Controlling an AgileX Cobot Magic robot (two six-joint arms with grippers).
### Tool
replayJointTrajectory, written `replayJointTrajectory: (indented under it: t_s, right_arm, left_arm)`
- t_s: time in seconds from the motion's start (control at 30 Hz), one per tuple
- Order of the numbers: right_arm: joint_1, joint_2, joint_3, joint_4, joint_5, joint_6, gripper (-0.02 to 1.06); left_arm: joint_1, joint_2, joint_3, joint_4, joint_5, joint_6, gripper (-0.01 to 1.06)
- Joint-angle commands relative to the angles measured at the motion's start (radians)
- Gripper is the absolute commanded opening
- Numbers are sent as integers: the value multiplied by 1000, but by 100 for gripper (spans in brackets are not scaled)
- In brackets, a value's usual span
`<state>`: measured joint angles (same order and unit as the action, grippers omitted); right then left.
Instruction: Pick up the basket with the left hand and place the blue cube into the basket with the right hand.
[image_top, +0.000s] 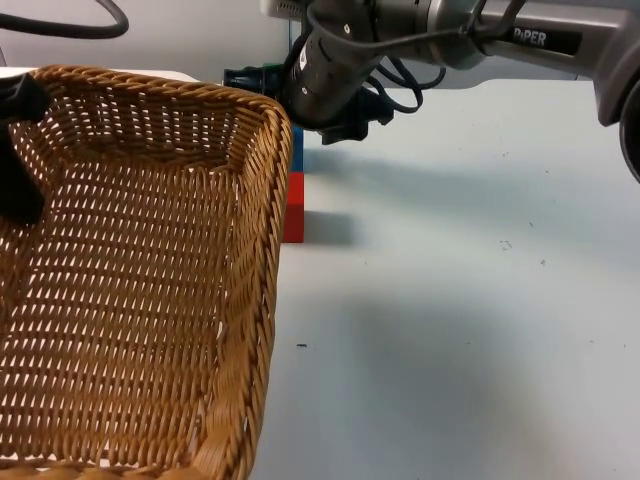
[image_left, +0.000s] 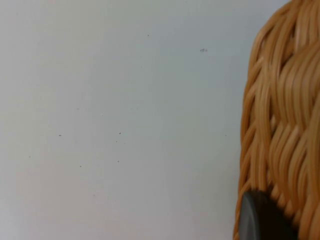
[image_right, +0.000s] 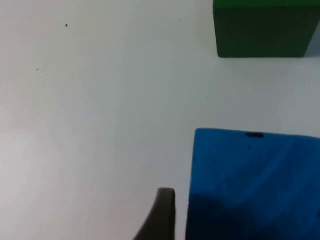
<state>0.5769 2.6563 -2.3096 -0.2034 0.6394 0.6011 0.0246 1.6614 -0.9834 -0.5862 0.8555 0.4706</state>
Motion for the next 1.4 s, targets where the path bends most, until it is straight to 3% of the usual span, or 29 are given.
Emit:
replayJointTrajectory:
  t_s: [0.0,0.23,0.6,0.67,0.7,0.8,0.83,0.9,0.93,1.17,1.37]
  right_arm:
    - [4,10,-7,-8,-16,1,79]
    - [4,10,-7,-8,-12,1,64]
    - [4,10,-7,-8,6,1,61]
    - [4,10,-7,-8,13,1,48]
    - [4,10,-7,-8,13,1,48]
    - [4,10,-7,-8,13,1,24]
    - [4,10,-7,-8,13,1,24]
    - [4,10,-7,-8,13,2,4]
    - [4,10,-7,-8,13,2,0]
    - [4,6,-7,-4,9,9,0]
    - [12,-84,-7,-14,57,7,0]
  left_arm:
    - [3,-5,-7,-31,16,0,0]
    - [3,-5,-7,-31,22,0,0]
    - [3,-5,-7,-31,26,0,0]
    - [3,-5,-7,-31,26,0,0]
    - [3,-5,-7,-31,26,0,0]
    - [3,-5,-7,-31,26,0,0]
    - [3,-5,-7,-31,26,0,0]
    - [3,-5,-7,-31,26,0,0]
    - [3,-5,-7,-31,26,0,0]
    - [3,-5,-7,-31,26,0,0]
    - [3,-5,-7,-31,26,0,0]
